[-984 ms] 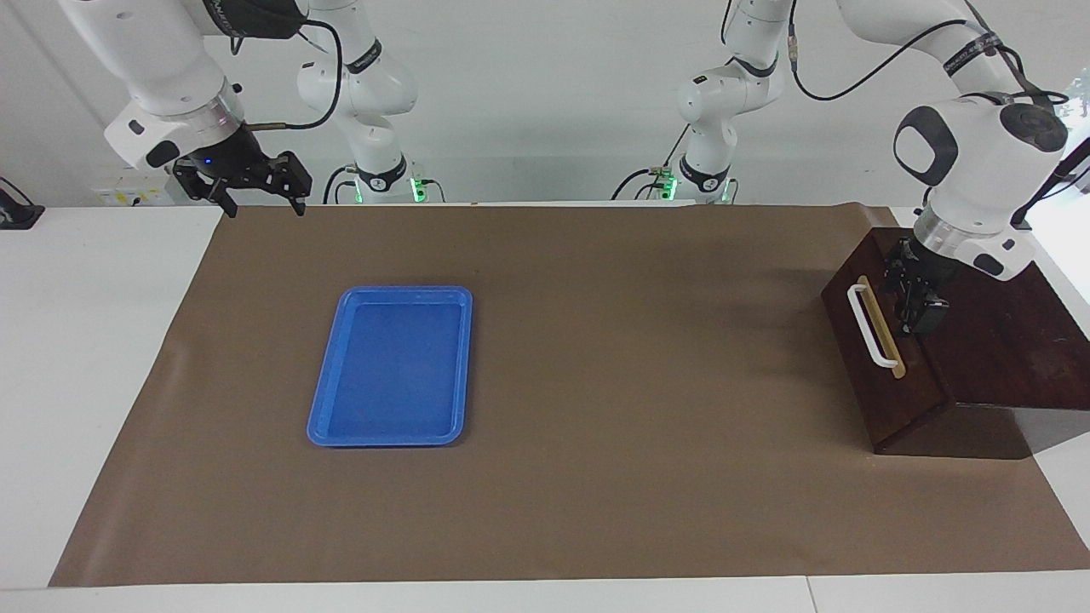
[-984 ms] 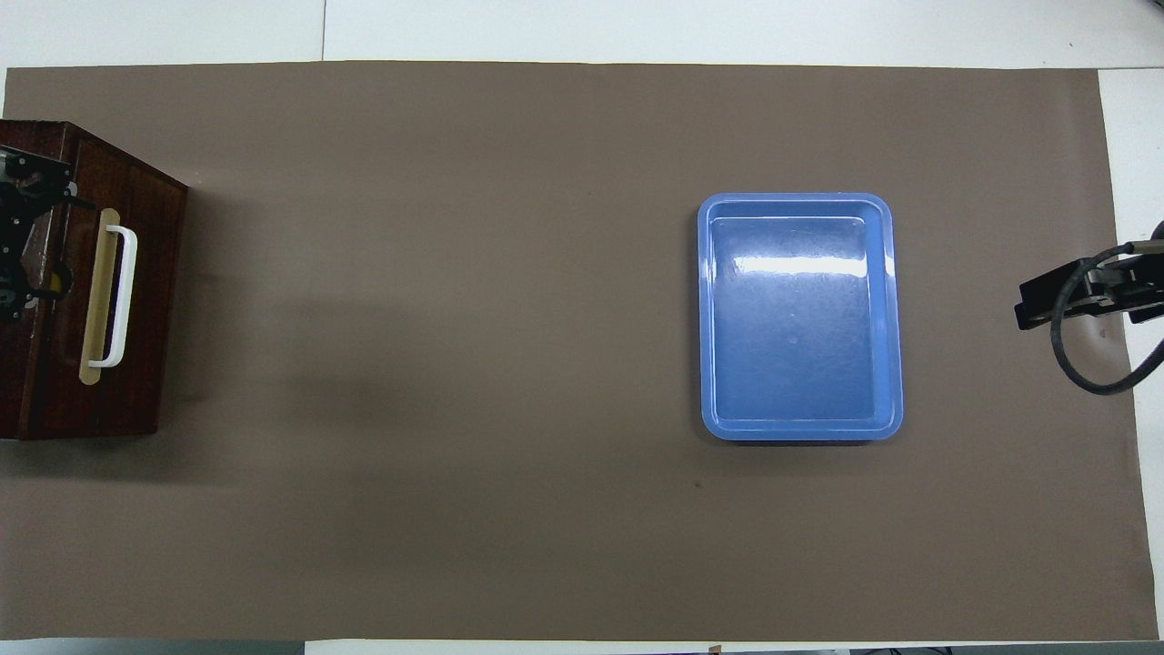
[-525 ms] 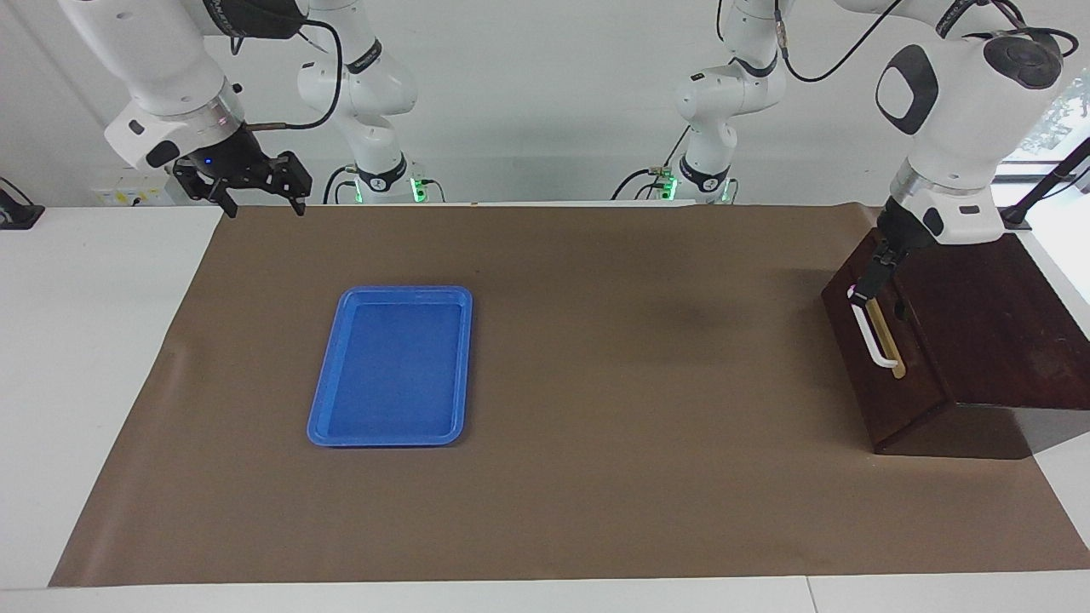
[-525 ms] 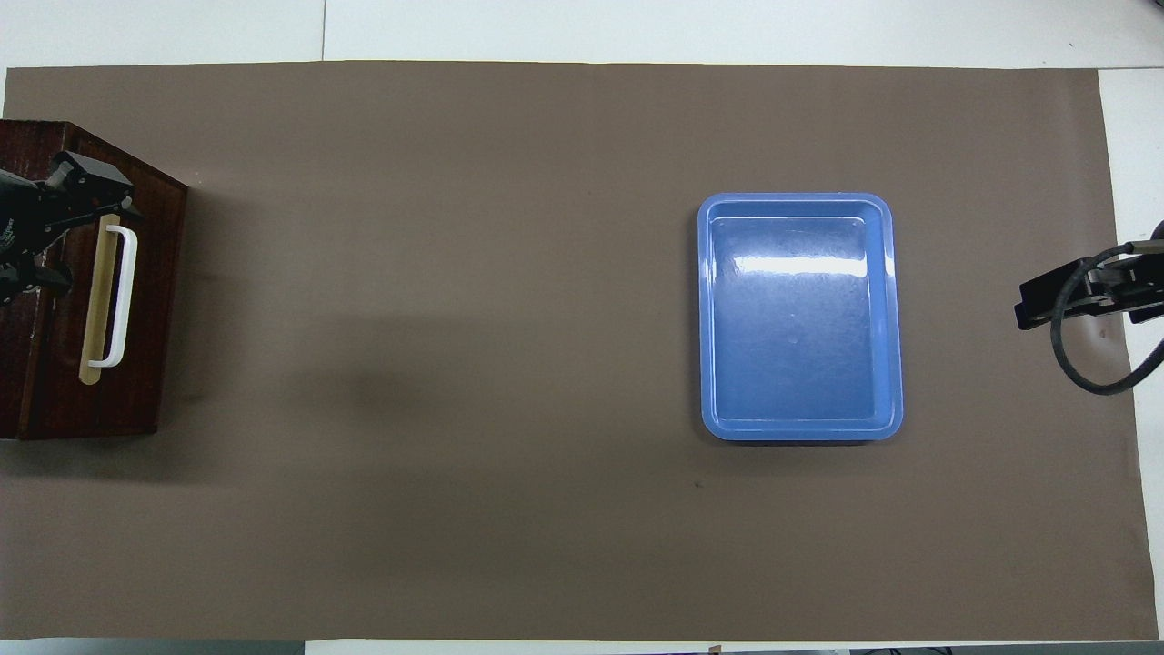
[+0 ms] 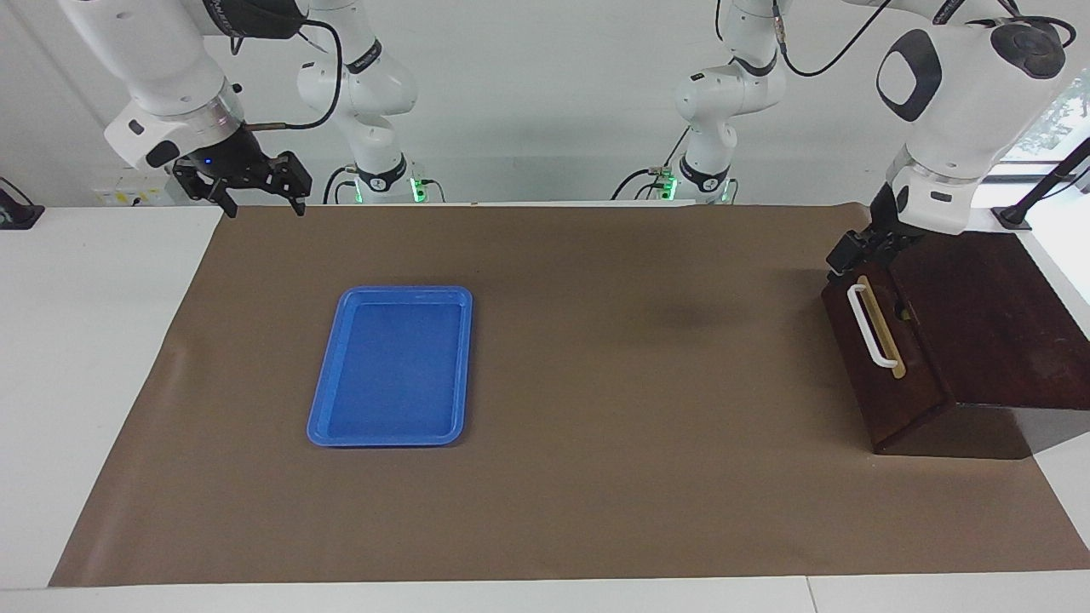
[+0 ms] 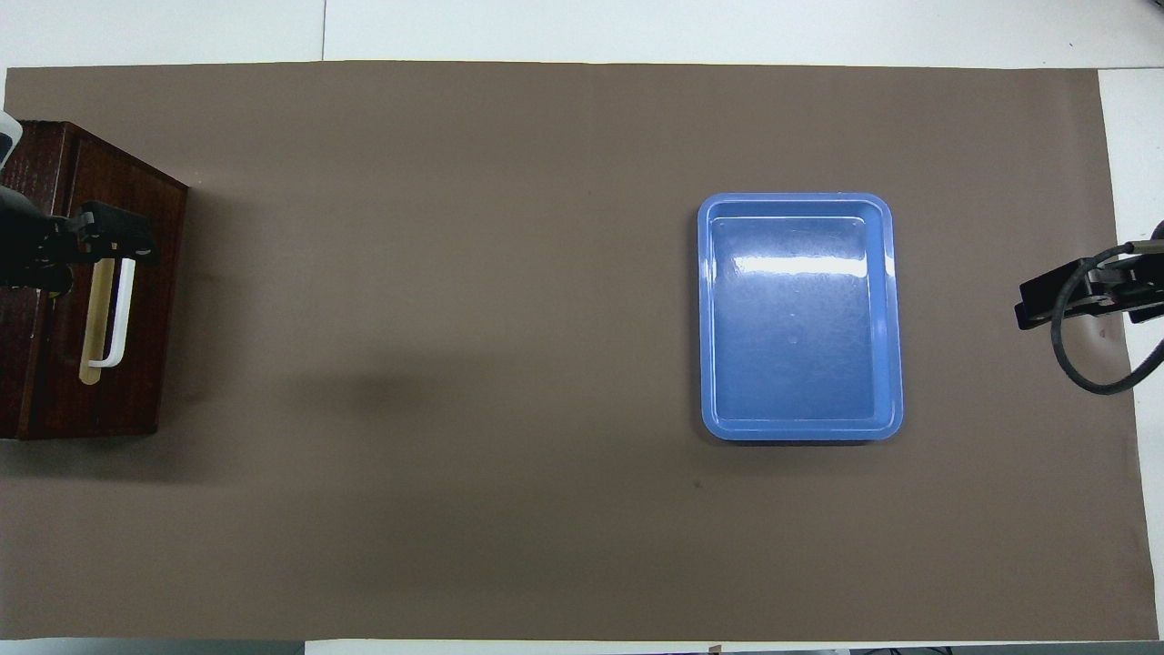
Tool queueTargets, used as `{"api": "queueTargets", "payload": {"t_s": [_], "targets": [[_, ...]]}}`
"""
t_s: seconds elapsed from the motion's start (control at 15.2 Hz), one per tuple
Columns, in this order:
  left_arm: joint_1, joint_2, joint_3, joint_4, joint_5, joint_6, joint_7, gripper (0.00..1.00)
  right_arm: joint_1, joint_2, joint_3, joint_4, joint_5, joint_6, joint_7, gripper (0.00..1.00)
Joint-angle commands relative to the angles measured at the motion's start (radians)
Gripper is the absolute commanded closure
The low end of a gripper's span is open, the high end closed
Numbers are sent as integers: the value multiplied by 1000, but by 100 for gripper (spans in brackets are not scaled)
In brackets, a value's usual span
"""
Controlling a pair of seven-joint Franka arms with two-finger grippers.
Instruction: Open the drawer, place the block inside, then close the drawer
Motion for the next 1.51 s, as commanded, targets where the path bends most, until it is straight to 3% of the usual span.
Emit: {"api": "queueTargets", "payload": {"t_s": [0.0,0.2,0.92,1.44], "targets": [[-30,-28,7,-21,-54,-11,63,0,-17,-20,7,-20,17,10,10,0],[-97,-31,10,-16,-57,3,59,0,-15,-20,7,-20,14,10,-18,0],[-97,-38,13,-19,-56,-49,205,0,-18,-20,5,-20,16,11,-16,0],[-96,-38,15,-15,-39,-111,198,0,-33,-20,4,-20,20,11,-16,0]]}}
